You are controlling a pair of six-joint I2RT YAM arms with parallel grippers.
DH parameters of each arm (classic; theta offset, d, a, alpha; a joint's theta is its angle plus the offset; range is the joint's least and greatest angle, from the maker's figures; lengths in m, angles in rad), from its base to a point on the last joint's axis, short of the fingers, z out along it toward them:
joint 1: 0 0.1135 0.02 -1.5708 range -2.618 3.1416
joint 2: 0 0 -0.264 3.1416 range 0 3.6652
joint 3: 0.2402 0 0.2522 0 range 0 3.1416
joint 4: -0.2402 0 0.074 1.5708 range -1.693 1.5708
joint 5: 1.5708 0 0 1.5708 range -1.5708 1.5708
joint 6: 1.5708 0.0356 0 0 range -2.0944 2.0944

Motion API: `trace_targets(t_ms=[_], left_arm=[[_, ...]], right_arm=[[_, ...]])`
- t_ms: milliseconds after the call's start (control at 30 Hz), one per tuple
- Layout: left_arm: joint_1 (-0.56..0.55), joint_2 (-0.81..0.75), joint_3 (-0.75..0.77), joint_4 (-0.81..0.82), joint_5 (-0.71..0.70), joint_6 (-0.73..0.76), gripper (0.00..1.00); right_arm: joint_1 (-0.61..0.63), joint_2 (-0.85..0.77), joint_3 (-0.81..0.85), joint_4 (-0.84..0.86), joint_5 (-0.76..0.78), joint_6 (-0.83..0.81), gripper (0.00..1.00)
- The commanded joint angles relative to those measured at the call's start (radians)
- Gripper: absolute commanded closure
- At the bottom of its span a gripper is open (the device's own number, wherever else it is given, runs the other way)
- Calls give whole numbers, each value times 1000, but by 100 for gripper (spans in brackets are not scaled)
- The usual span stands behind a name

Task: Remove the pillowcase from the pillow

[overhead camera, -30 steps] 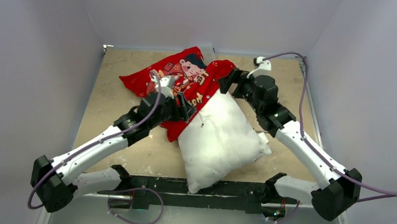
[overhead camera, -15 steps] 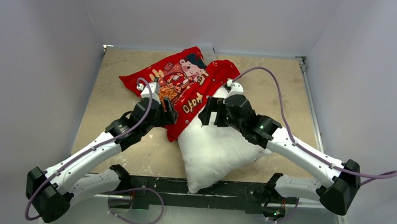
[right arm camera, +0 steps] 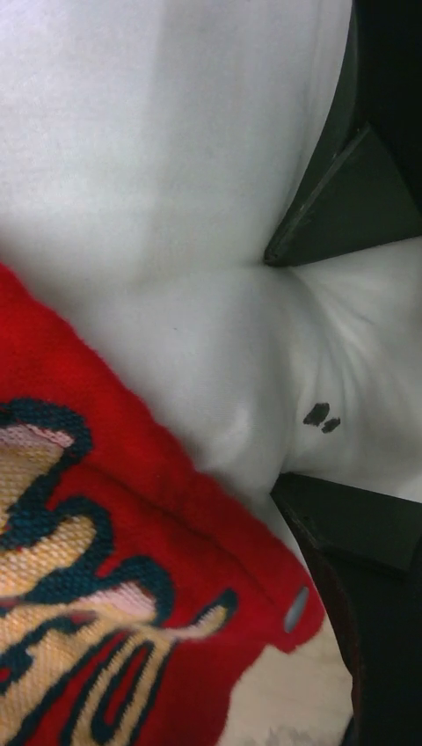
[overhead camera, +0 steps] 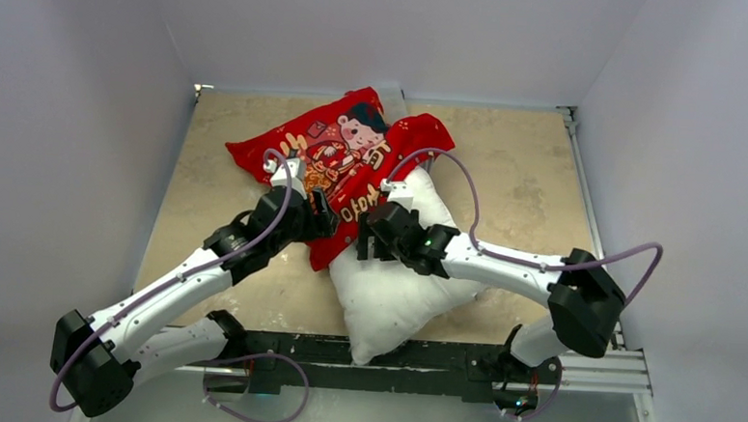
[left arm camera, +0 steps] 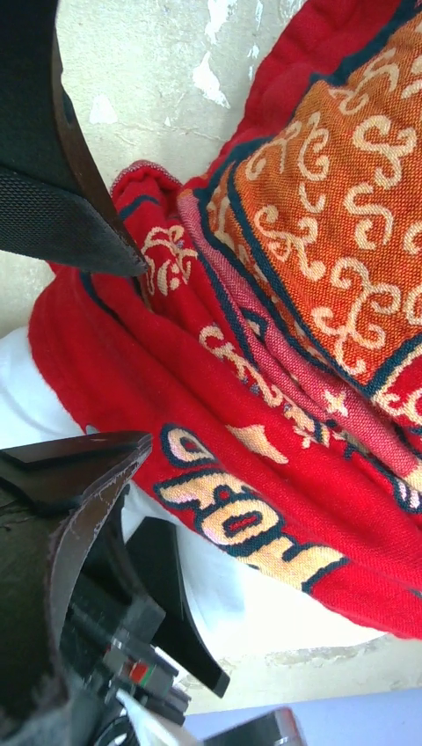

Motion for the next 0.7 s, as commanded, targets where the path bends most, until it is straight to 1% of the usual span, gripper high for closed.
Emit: trace_targets(t_ms=[0, 100, 133, 167, 200, 367, 467, 533, 633, 667], left_arm=[[3, -3, -33, 41, -10, -4, 36], [2, -3, -56, 48, -14, -18, 36], [3, -4, -63, 51, -14, -21, 36], [2, -6, -69, 55, -14, -24, 36], [2, -8, -73, 61, -11, -26, 36], [3, -3, -89, 120, 41, -29, 36], [2, 24, -102, 165, 78, -43, 36], [2, 49, -119, 194, 86, -60, 39], [3, 80, -140, 226, 74, -88, 54], [3, 88, -145, 230, 64, -97, 62]], right_arm=[[15, 114, -21, -6, 37, 55, 20], [15, 138, -22, 26, 49, 47, 55], [16, 142, -22, 35, 49, 41, 69], [16, 144, -20, 41, 51, 38, 85], [16, 141, -16, 41, 57, 41, 100], [14, 52, 9, 40, 80, 51, 100], [15, -13, 12, 79, 48, 25, 100], [15, -48, 12, 103, 35, 12, 100], [14, -91, 13, 129, 34, 2, 100], [14, -104, 13, 135, 38, 0, 100]])
